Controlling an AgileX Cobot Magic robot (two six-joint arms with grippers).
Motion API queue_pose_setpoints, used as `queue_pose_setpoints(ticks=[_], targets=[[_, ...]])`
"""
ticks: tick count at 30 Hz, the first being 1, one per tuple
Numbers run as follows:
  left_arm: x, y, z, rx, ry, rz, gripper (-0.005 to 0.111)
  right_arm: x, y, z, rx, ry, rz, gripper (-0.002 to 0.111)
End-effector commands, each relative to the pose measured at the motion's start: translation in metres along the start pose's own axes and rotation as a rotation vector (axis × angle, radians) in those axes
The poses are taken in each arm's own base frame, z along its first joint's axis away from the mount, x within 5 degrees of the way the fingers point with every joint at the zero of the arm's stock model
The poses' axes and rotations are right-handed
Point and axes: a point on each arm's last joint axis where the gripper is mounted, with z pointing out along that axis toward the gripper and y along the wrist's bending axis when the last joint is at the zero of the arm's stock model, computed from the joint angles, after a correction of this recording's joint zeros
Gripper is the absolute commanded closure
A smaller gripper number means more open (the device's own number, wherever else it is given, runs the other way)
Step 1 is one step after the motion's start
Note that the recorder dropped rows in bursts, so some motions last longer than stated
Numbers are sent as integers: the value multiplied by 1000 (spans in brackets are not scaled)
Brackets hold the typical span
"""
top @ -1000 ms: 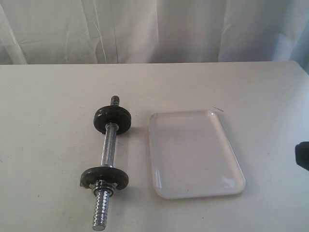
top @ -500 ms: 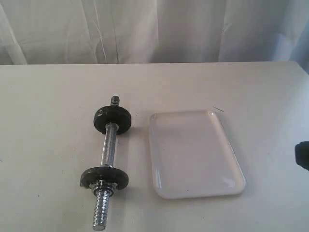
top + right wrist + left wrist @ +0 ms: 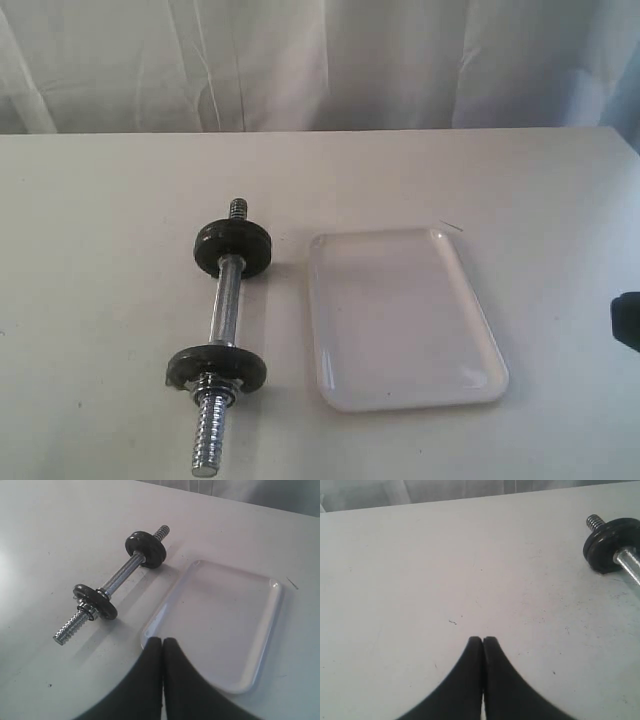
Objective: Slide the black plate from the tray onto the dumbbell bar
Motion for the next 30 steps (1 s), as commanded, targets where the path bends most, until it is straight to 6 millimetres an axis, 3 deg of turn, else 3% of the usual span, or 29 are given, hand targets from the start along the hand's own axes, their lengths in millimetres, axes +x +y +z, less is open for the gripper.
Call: queue_pose_setpoints(ticks=[1, 16, 30], targets=[[7, -1, 3, 1, 10, -7, 107, 0, 0, -2, 13, -14, 0, 108], [37, -2, 15, 6, 104, -45, 107, 0, 0, -2, 13, -14, 0, 108], [35, -1, 16, 1, 82, -36, 107, 0, 0, -2, 13, -14, 0, 108]])
